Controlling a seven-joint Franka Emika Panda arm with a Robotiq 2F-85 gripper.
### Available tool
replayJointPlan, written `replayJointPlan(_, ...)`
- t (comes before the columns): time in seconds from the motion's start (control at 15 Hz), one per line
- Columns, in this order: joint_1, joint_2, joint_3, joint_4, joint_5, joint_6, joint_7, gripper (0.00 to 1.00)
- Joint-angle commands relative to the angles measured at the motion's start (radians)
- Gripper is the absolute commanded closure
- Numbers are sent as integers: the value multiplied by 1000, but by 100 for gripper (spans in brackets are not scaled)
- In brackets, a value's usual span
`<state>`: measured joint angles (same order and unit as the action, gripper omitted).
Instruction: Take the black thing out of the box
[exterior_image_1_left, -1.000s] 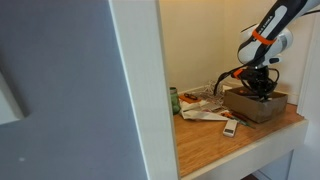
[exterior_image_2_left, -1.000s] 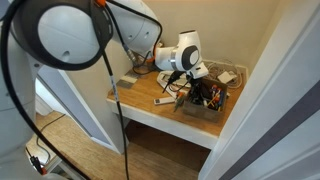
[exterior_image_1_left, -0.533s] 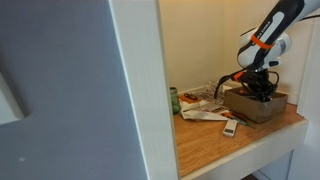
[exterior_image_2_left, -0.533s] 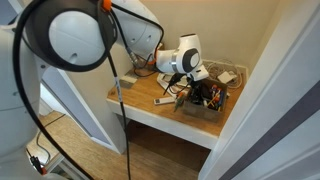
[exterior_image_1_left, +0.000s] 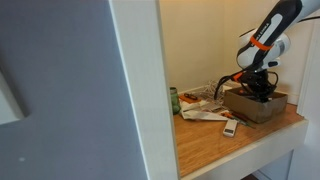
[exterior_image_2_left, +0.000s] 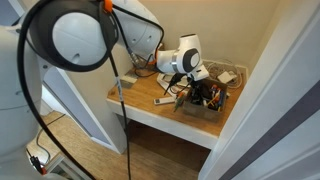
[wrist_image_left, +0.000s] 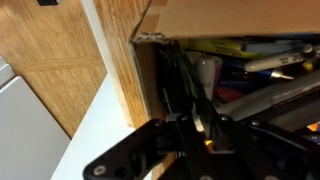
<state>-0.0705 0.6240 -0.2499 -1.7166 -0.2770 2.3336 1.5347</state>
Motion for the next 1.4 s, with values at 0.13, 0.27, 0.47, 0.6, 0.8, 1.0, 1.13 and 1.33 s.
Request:
replayJointPlan(0.13,32,-23,-22,-7,12,-2,5,100)
replayJointPlan(0.27,37,-29,-22,-16,10,0,4,100)
replayJointPlan(0.47,44,-28,-21,-15,10,3,3,91)
replayJointPlan(0.6,48,-24,-23,-13,7,3,4,79)
replayJointPlan(0.8,53,-20,-26,-14,3,-2,4,57)
replayJointPlan(1.0,53,-17,-30,-17,0,-7,1,42)
replayJointPlan(1.13,52,-12,-34,-16,-2,-5,1,39)
replayJointPlan(1.33,49,2,-39,-11,-3,-5,-4,45)
